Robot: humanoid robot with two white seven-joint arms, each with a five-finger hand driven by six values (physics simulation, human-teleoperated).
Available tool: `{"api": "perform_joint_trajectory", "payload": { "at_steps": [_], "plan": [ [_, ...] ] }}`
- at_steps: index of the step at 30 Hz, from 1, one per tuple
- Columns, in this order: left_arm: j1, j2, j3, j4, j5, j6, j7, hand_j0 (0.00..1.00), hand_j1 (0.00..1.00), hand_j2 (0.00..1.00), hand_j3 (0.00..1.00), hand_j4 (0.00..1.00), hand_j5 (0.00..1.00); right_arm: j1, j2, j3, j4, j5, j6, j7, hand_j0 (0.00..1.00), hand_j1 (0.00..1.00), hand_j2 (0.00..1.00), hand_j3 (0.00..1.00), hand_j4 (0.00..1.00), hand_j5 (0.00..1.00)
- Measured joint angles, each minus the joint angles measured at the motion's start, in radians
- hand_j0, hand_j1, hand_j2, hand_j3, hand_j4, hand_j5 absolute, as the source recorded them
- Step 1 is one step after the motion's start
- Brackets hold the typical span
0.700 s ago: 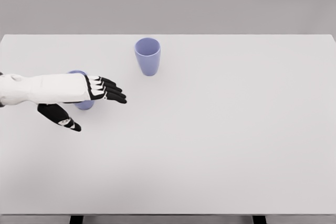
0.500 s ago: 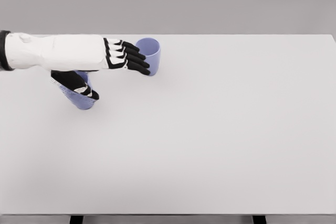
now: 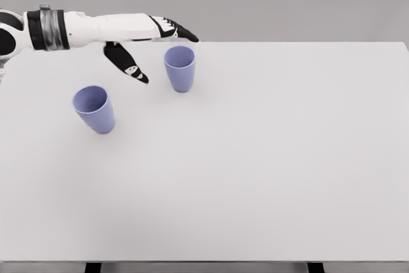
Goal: Place the right cup on the left cup with left arm
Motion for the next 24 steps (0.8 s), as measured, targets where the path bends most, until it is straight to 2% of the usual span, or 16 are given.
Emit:
{"api": "perform_joint_trajectory", "payload": {
  "at_steps": [3, 6, 10, 16, 20, 24],
  "plan": [
    [-0.003, -0.076, 0.000, 0.136, -0.039, 0.000, 0.000, 1.00, 1.00, 1.00, 1.00, 1.00, 1.00, 0.000, 0.000, 0.000, 0.000, 0.000, 0.000, 0.000, 1.00, 1.00, 1.00, 1.00, 1.00, 1.00],
    [-0.003, -0.134, -0.002, 0.227, -0.075, 0.000, 0.000, 1.00, 1.00, 1.00, 1.00, 1.00, 1.00, 0.000, 0.000, 0.000, 0.000, 0.000, 0.000, 0.000, 1.00, 1.00, 1.00, 1.00, 1.00, 1.00],
    [-0.005, -0.184, -0.004, 0.286, -0.117, 0.000, 0.000, 1.00, 1.00, 1.00, 1.00, 1.00, 1.00, 0.000, 0.000, 0.000, 0.000, 0.000, 0.000, 0.000, 1.00, 1.00, 1.00, 1.00, 1.00, 1.00],
    [-0.054, -0.232, -0.004, 0.391, -0.180, 0.000, 0.000, 1.00, 1.00, 1.00, 1.00, 1.00, 1.00, 0.000, 0.000, 0.000, 0.000, 0.000, 0.000, 0.000, 1.00, 1.00, 1.00, 1.00, 1.00, 1.00],
    [-0.055, -0.268, -0.004, 0.474, -0.210, 0.000, 0.000, 1.00, 1.00, 1.00, 1.00, 1.00, 1.00, 0.000, 0.000, 0.000, 0.000, 0.000, 0.000, 0.000, 1.00, 1.00, 1.00, 1.00, 1.00, 1.00],
    [-0.054, -0.307, -0.005, 0.511, -0.242, 0.000, 0.000, 1.00, 1.00, 1.00, 1.00, 1.00, 1.00, 0.000, 0.000, 0.000, 0.000, 0.000, 0.000, 0.000, 1.00, 1.00, 1.00, 1.00, 1.00, 1.00]
  ]
}}
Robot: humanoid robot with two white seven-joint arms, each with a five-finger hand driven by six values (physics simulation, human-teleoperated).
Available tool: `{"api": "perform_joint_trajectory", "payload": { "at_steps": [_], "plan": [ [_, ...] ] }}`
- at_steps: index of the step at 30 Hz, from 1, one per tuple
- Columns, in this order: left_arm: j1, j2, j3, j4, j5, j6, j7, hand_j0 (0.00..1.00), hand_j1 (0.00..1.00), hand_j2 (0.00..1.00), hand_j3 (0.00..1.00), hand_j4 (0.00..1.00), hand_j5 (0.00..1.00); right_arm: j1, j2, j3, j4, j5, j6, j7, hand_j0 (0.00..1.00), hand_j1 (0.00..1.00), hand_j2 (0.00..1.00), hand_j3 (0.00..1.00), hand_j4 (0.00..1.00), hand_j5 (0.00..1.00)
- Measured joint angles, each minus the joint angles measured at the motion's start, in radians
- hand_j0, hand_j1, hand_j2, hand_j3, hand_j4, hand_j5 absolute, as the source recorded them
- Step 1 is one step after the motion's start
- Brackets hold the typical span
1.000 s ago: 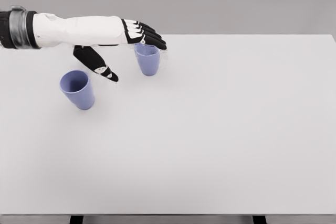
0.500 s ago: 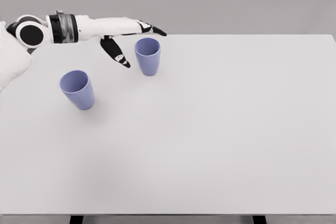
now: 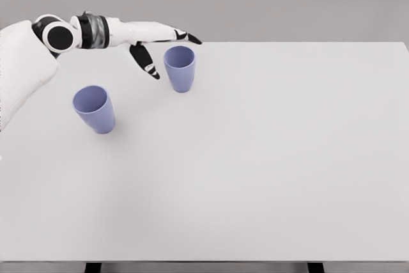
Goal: Place the right cup on the left cup with left arm
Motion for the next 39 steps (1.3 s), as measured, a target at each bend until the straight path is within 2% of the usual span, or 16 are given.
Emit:
{"api": "perform_joint_trajectory", "payload": {
  "at_steps": [6, 20, 28, 29, 32, 35, 39],
  "plan": [
    [0.000, -0.031, 0.004, 0.027, -0.032, 0.000, 0.000, 1.00, 1.00, 1.00, 1.00, 1.00, 1.00, 0.000, 0.000, 0.000, 0.000, 0.000, 0.000, 0.000, 1.00, 1.00, 1.00, 1.00, 1.00, 1.00],
    [0.000, -0.039, 0.012, 0.050, -0.045, 0.000, 0.000, 1.00, 1.00, 1.00, 1.00, 1.00, 1.00, 0.000, 0.000, 0.000, 0.000, 0.000, 0.000, 0.000, 1.00, 1.00, 1.00, 1.00, 1.00, 1.00],
    [0.000, -0.084, 0.015, 0.084, -0.086, 0.000, 0.000, 1.00, 1.00, 1.00, 1.00, 1.00, 1.00, 0.000, 0.000, 0.000, 0.000, 0.000, 0.000, 0.000, 1.00, 1.00, 1.00, 1.00, 1.00, 1.00],
    [0.000, -0.086, 0.015, 0.085, -0.087, 0.000, 0.000, 0.96, 0.96, 0.96, 0.96, 0.96, 0.96, 0.000, 0.000, 0.000, 0.000, 0.000, 0.000, 0.000, 1.00, 1.00, 1.00, 1.00, 1.00, 1.00],
    [0.002, -0.088, 0.015, 0.087, -0.087, 0.000, 0.000, 0.70, 0.70, 0.70, 0.70, 0.70, 0.70, 0.000, 0.000, 0.000, 0.000, 0.000, 0.000, 0.000, 1.00, 1.00, 1.00, 1.00, 1.00, 1.00],
    [0.003, -0.084, 0.017, 0.087, -0.082, 0.001, 0.001, 0.60, 0.60, 0.60, 0.60, 0.60, 0.60, 0.000, 0.000, 0.000, 0.000, 0.000, 0.000, 0.000, 1.00, 1.00, 1.00, 1.00, 1.00, 1.00],
    [0.005, -0.080, 0.018, 0.087, -0.078, 0.001, 0.000, 0.60, 0.60, 0.60, 0.60, 0.60, 0.60, 0.000, 0.000, 0.000, 0.000, 0.000, 0.000, 0.000, 1.00, 1.00, 1.00, 1.00, 1.00, 1.00]
  ]
}}
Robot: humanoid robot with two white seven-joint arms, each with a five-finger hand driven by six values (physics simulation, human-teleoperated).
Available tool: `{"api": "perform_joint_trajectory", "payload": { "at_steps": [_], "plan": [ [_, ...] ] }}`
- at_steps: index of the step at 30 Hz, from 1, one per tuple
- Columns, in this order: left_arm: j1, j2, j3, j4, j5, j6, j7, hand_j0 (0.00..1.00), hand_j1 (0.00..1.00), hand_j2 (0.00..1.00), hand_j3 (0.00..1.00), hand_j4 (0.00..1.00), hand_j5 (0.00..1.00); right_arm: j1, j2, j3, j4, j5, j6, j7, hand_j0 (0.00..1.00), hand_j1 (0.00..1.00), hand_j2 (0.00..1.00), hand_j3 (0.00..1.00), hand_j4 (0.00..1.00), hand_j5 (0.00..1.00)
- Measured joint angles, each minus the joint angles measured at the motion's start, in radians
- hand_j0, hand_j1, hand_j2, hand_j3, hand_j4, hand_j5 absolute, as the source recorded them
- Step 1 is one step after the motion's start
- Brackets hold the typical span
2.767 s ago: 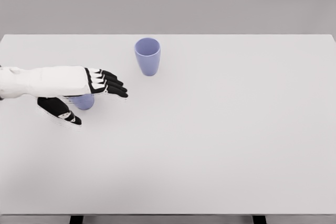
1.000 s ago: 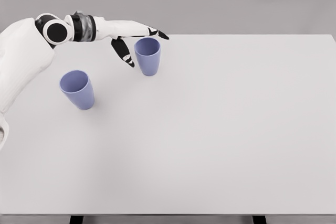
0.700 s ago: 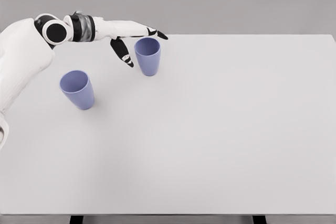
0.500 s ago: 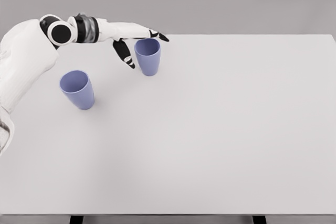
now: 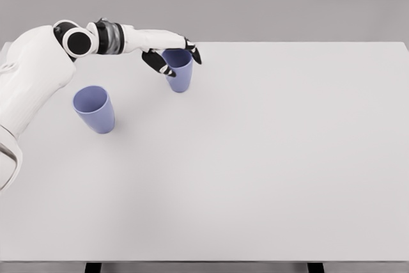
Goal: Place the right cup on the left cup with left arm
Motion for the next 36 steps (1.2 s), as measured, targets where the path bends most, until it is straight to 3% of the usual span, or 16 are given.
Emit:
{"api": "perform_joint_trajectory", "payload": {
  "at_steps": [9, 12, 27, 36],
  "plan": [
    [0.000, 0.010, 0.000, -0.007, 0.004, 0.000, 0.000, 0.59, 0.59, 0.59, 0.59, 0.59, 0.59, 0.000, 0.000, 0.000, 0.000, 0.000, 0.000, 0.000, 1.00, 1.00, 1.00, 1.00, 1.00, 1.00],
    [0.003, 0.023, 0.013, -0.046, 0.005, -0.002, 0.000, 0.59, 0.59, 0.59, 0.59, 0.59, 0.59, 0.000, 0.000, 0.000, 0.000, 0.000, 0.000, 0.000, 1.00, 1.00, 1.00, 1.00, 1.00, 1.00],
    [0.002, 0.365, 0.011, -0.481, 0.221, -0.002, 0.000, 0.59, 0.59, 0.59, 0.59, 0.59, 0.59, 0.000, 0.000, 0.000, 0.000, 0.000, 0.000, 0.000, 1.00, 1.00, 1.00, 1.00, 1.00, 1.00],
    [0.002, 0.595, 0.008, -0.681, 0.310, -0.003, -0.001, 0.59, 0.59, 0.59, 0.59, 0.59, 0.59, 0.000, 0.000, 0.000, 0.000, 0.000, 0.000, 0.000, 1.00, 1.00, 1.00, 1.00, 1.00, 1.00]
  ]
}}
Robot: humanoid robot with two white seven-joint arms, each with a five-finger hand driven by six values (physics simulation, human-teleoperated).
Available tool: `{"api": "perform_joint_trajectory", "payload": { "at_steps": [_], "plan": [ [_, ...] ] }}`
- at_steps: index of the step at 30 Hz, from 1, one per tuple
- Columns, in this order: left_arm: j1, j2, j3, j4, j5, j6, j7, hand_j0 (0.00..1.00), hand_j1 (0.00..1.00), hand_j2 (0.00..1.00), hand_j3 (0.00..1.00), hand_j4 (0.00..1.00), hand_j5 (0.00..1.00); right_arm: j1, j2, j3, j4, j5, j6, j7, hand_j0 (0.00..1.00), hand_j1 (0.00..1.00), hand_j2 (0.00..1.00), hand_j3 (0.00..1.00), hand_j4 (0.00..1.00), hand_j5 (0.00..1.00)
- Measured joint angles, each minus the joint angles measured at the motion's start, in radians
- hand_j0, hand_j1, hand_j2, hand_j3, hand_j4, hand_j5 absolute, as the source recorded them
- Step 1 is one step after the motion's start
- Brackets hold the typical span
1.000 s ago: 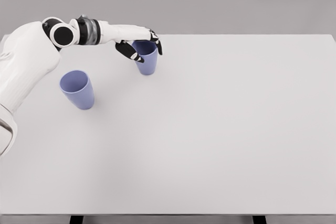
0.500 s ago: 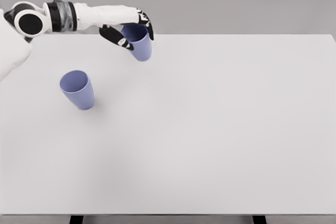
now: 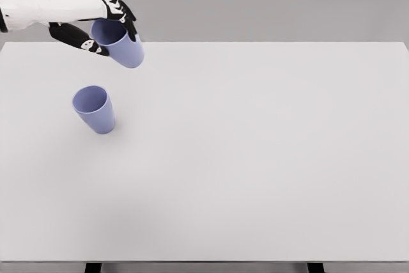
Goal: Place the right cup on the left cup with left arm
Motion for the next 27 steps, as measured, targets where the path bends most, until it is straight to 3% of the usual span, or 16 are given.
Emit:
{"api": "perform_joint_trajectory", "payload": {
  "at_steps": [7, 13, 27],
  "plan": [
    [0.011, 0.112, -0.001, -0.072, 0.031, 0.000, 0.000, 0.59, 0.59, 0.59, 0.59, 0.59, 0.59, 0.000, 0.000, 0.000, 0.000, 0.000, 0.000, 0.000, 1.00, 1.00, 1.00, 1.00, 1.00, 1.00],
    [0.061, 0.174, -0.001, -0.085, 0.034, 0.000, -0.001, 0.59, 0.59, 0.59, 0.59, 0.59, 0.59, 0.000, 0.000, 0.000, 0.000, 0.000, 0.000, 0.000, 1.00, 1.00, 1.00, 1.00, 1.00, 1.00],
    [0.058, 0.219, 0.005, -0.108, 0.074, 0.001, 0.000, 0.59, 0.59, 0.59, 0.59, 0.59, 0.59, 0.000, 0.000, 0.000, 0.000, 0.000, 0.000, 0.000, 1.00, 1.00, 1.00, 1.00, 1.00, 1.00]
  ]
}}
